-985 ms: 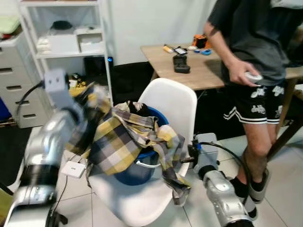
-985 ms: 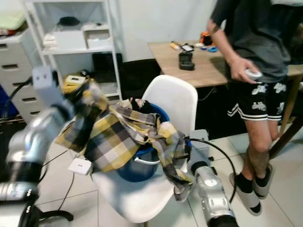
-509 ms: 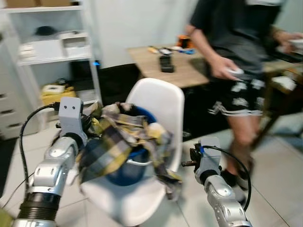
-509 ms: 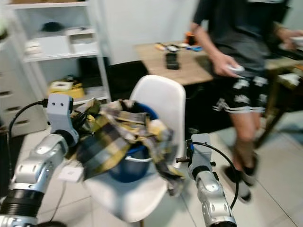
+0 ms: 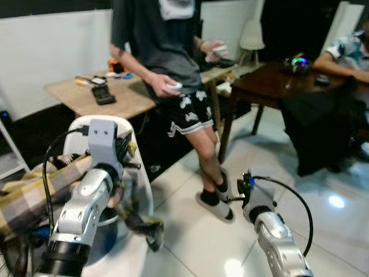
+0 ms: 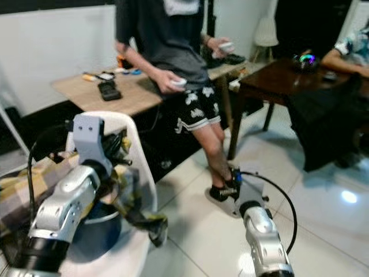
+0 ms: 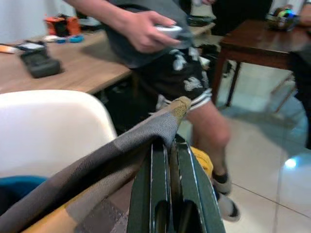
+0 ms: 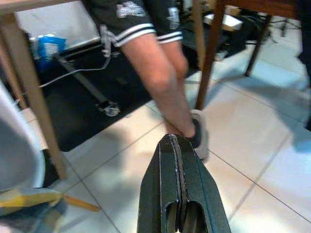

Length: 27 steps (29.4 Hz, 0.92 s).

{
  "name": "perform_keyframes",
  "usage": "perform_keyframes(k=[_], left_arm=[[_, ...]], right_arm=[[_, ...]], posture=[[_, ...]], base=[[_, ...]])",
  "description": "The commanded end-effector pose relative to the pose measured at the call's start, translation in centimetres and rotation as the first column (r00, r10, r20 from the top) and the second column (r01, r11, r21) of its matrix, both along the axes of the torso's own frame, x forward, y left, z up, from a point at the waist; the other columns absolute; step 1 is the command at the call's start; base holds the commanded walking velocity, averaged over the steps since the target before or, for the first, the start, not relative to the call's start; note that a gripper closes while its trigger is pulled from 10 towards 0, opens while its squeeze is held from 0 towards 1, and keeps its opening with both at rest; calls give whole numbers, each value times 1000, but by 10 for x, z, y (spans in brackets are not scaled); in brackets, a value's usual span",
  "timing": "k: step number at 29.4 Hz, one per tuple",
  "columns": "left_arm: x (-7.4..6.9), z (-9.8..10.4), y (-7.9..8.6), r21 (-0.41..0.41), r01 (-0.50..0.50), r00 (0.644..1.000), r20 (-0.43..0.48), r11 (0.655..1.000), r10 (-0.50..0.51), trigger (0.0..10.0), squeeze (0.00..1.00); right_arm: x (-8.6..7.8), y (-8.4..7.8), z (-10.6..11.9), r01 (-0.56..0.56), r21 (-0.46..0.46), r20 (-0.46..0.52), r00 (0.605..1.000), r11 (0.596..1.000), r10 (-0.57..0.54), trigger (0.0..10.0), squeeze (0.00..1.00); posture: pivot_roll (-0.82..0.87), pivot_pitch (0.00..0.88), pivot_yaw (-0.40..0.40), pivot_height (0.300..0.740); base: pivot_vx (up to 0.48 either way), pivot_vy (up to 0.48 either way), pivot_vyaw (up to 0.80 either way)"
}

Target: Hang hanger

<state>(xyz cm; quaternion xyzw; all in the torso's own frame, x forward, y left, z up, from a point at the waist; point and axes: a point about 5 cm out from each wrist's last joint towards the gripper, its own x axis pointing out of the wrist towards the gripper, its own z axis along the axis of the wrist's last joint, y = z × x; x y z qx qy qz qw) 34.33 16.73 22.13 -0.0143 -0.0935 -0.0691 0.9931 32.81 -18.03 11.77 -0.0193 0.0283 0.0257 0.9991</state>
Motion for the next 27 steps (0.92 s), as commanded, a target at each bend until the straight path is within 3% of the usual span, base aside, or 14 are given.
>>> perform_keyframes(k=[1,27], left_arm=[[-2,-2,-1,10,-2,1000,0,1000,2,10000,0],[-6,-22,-9,40,-17,997,-70,999,19,10000,0]], right_arm=[[1,3,2,-5,-1,0,1000,1000,5,10000,0],[3,1,1,3,-15,-32,999,1000,-4,10000,0]], posture=[[10,115,-5,740],[6,133,-8,740]], base=[[0,0,-800],[0,0,-800]])
